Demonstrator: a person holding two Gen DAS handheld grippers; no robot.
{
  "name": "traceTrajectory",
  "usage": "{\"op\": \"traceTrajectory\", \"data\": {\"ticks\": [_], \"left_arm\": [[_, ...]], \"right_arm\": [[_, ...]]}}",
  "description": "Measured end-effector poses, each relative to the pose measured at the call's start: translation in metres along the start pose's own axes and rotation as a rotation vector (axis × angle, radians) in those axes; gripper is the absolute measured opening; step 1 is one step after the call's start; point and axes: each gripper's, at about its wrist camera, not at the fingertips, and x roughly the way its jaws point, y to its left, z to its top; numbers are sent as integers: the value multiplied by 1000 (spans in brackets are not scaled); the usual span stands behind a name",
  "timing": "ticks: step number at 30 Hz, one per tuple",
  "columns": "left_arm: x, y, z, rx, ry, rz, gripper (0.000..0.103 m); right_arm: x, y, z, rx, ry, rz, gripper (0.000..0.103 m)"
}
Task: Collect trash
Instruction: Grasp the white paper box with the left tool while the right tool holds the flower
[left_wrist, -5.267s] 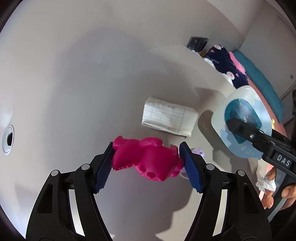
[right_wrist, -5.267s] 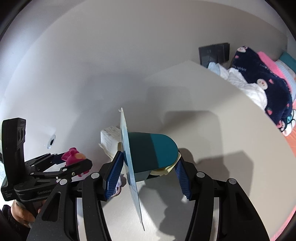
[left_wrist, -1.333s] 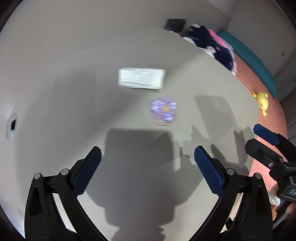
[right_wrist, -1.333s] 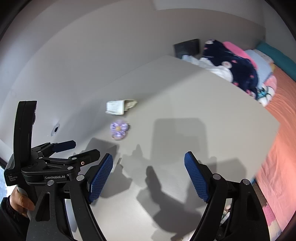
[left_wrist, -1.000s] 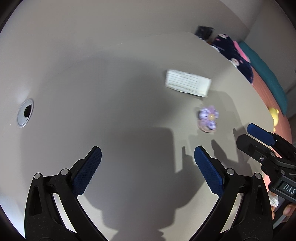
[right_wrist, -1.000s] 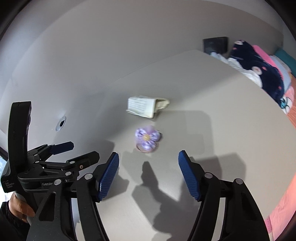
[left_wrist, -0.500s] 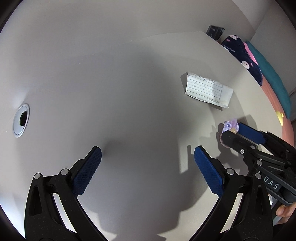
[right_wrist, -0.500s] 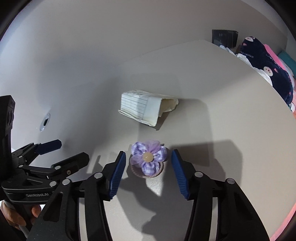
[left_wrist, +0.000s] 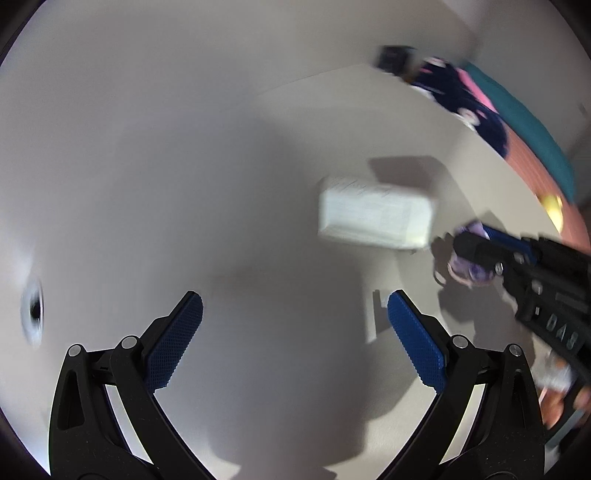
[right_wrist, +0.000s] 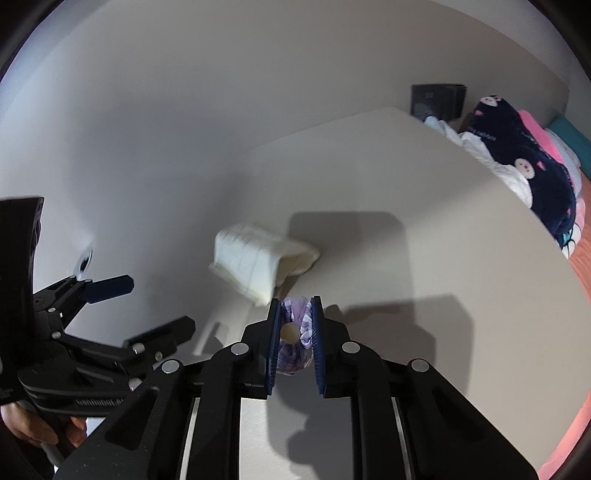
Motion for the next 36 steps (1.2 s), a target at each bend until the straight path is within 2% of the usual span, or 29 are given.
{"op": "traceTrajectory", "data": {"ticks": [3,6,12,18,20,21,23,25,28,30,33,35,36], "left_arm": [[3,-11,17,180,-14,20,97],[10,-16,34,295,-6,11,97],[30,-28,57,392,27,-28,97],[41,-47,63,530,34,-52,97],[44,-53,66,567,30,-55,93],[44,-54,67,575,30,-64,90],[45,-56,70,574,45,-97,75],[46,-58,73,556,64,-126,66],[47,-56,76,478,95,-153,56],[47,-53,75,418,104,-159,55],[46,-54,72,364,100,-137,49],[43,-57,70,339,99,-143,35],[42,-58,68,326,100,-146,32]], "right_arm": [[-3,-13,5,37,-6,8,17],[-4,-23,7,66,-10,6,17],[-2,-39,10,107,1,4,17],[1,-59,20,168,3,-2,17],[0,-63,22,174,-2,-15,17],[-1,-64,22,176,-3,-20,17],[-2,-68,22,183,-4,-27,17],[-3,-70,20,189,-3,-32,17],[-5,-70,18,195,0,-34,17],[-6,-70,18,200,2,-30,17],[-8,-69,17,203,1,-25,17],[-11,-68,16,204,-3,-23,17],[-12,-69,16,205,-6,-23,17]]}}
